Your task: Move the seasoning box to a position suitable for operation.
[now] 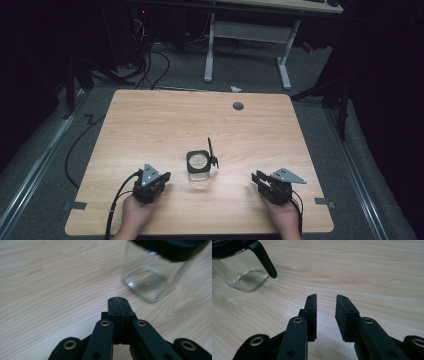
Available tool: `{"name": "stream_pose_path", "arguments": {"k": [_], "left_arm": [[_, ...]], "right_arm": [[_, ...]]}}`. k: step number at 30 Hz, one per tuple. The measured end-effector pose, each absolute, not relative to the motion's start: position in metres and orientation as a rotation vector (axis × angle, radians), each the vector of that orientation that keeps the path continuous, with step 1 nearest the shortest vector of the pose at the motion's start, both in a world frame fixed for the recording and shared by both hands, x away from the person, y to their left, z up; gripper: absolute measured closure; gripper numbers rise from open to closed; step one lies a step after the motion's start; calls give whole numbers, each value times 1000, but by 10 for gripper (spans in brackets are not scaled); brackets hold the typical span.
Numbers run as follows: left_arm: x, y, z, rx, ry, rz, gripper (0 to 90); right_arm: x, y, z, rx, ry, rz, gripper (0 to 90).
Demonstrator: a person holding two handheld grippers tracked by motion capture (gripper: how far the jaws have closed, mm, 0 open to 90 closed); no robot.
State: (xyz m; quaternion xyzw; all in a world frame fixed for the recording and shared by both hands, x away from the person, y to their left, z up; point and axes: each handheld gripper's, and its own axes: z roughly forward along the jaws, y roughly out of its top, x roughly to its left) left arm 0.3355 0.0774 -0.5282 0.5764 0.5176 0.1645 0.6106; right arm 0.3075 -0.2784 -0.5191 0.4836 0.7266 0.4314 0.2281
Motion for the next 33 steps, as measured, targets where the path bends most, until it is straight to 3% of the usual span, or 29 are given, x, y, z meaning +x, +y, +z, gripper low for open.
{"name": "stream_pose_path", "arguments": {"k": [12, 24, 30, 33], "left_arm": [[340, 44, -526, 1346, 1175, 375, 900], [321, 1, -524, 1402, 1084, 284, 900], [334, 20, -525, 1365, 1130, 334, 900], [357, 37, -526, 1329, 1177, 390, 900]], "right_arm": [[306, -283, -520, 1346, 1994, 1204, 737], [306, -284, -519, 1334, 1998, 1207, 766], [305, -286, -520, 1332, 2000, 1207, 809], [305, -281, -521, 1321, 2020, 1194, 857]]}}
